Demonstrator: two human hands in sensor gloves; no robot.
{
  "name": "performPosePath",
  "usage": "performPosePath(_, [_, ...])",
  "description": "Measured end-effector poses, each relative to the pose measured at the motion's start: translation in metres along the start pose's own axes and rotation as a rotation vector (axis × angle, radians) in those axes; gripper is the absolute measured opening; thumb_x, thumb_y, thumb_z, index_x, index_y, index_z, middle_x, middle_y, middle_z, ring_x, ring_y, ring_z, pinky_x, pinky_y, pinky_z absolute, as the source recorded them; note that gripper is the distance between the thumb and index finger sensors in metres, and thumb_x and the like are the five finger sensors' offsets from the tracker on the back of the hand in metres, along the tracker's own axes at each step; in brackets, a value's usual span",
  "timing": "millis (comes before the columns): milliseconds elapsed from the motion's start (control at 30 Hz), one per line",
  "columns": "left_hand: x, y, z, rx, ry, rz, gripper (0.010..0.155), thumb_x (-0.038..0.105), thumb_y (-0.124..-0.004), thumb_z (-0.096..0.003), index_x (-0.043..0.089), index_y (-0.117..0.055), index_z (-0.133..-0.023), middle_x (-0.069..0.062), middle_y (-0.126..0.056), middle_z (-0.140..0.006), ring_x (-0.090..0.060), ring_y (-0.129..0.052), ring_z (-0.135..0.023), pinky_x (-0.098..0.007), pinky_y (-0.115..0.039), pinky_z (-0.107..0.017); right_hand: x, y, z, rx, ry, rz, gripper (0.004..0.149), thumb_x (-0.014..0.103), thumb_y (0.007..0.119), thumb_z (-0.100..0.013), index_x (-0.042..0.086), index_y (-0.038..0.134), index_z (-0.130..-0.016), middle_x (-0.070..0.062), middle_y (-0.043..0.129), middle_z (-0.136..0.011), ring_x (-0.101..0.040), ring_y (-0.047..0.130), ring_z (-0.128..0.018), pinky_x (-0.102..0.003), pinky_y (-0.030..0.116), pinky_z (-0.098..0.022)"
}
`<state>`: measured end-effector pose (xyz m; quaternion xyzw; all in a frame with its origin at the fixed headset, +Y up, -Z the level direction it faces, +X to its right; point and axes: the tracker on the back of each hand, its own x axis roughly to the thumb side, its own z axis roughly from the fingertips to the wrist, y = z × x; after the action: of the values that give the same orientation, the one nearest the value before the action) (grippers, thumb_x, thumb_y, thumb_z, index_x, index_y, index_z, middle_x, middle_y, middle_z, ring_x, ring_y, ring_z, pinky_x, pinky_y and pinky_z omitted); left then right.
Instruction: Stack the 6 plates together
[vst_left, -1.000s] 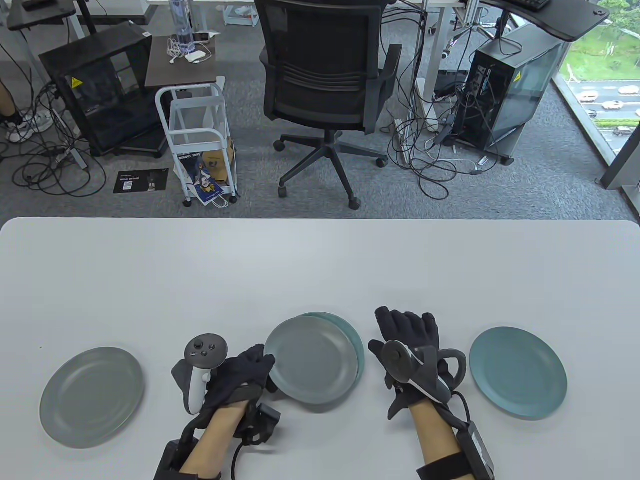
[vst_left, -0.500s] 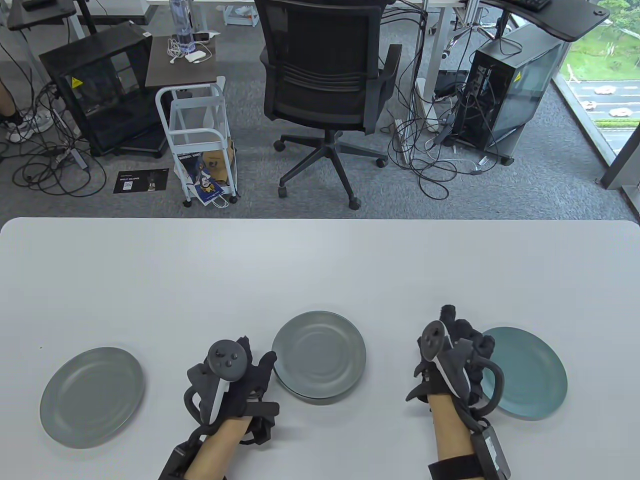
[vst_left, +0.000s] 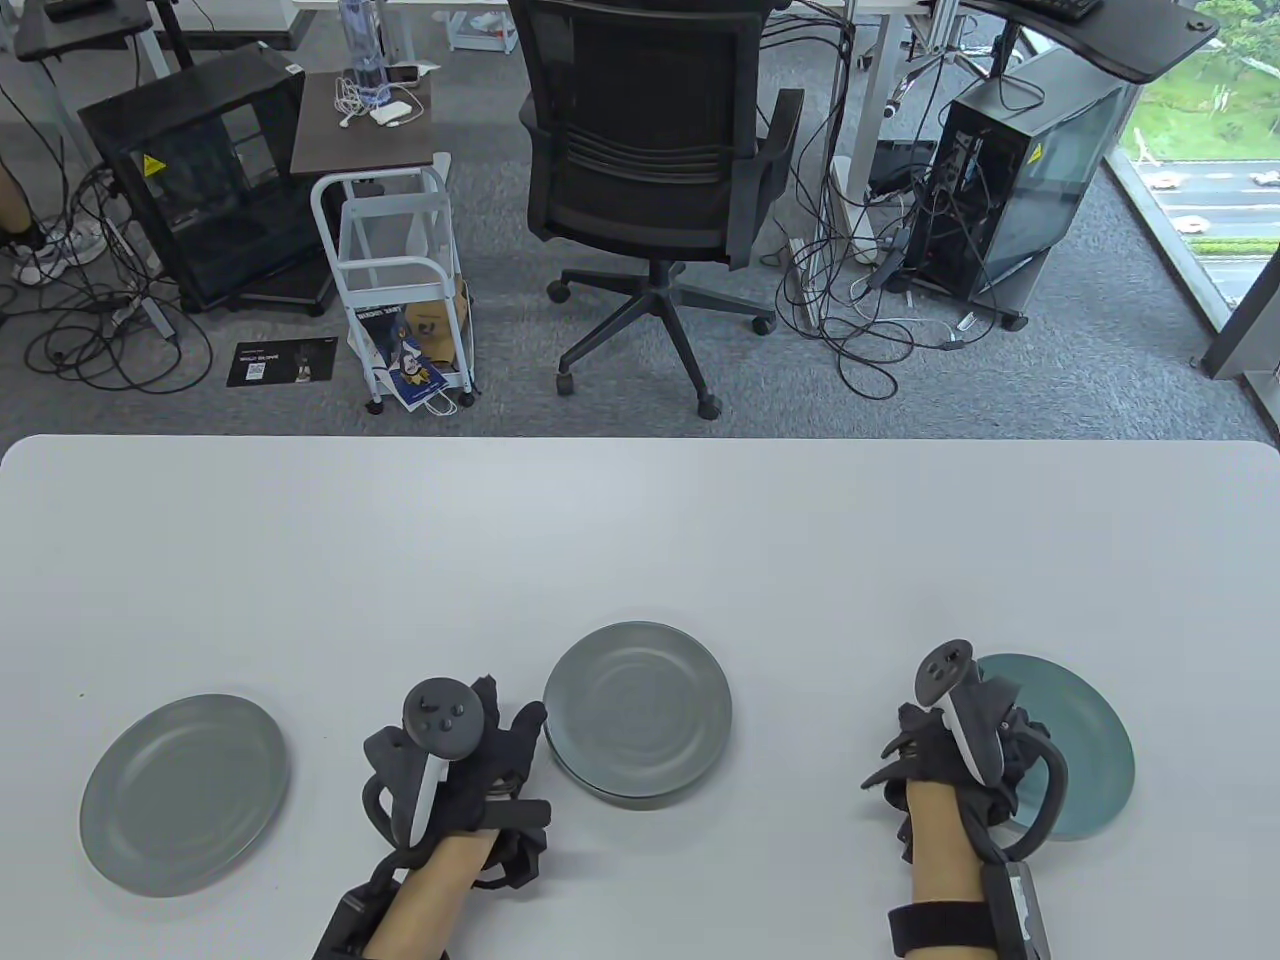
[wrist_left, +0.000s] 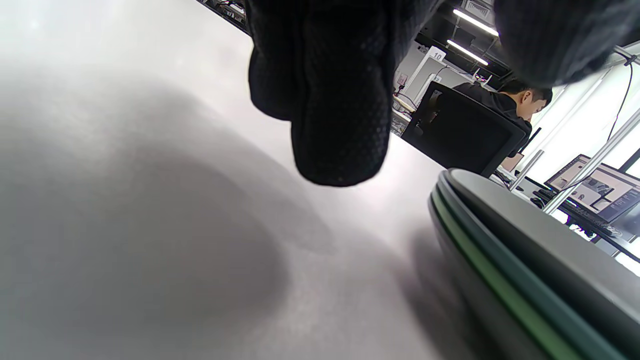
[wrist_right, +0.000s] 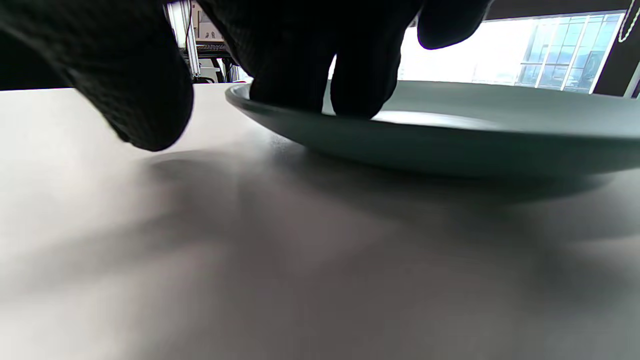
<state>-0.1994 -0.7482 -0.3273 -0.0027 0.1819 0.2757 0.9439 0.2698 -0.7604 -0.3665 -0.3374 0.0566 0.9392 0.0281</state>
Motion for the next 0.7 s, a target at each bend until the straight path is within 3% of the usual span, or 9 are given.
performPosePath(433, [0.0003, -0.0025, -0.0001, -0.012, -0.008, -0.011, 0.073, 0.063, -0.078, -0.0333, 0.021, -0.074, -0.093, 0.005, -0.107, -0.058, -0.016, -0.093, -0.076, -0.046, -0.045, -0.083, -0.0064, 0.003, -0.0045, -0.018, 0.026, -0.017, 0.064, 0.056, 0.084, -0.05, 0.027, 0.063, -0.103, 0.009, 0.082, -0.079, -0.026, 0.072, -0.091, -0.056, 0.043, -0.078])
performPosePath(700, [0.0005, -0.0044, 0.0004, -0.016, -0.014, -0.018, 0.073, 0.063, -0.077, -0.0332, 0.021, -0.075, -0.093, 0.005, -0.107, -0.058, -0.016, -0.093, -0.076, -0.046, -0.045, -0.083, -0.0058, 0.0042, -0.0034, -0.137, 0.019, -0.014, 0.057, 0.054, 0.089, -0.048, 0.023, 0.076, -0.094, 0.008, 0.09, -0.067, -0.022, 0.081, -0.084, -0.055, 0.049, -0.077])
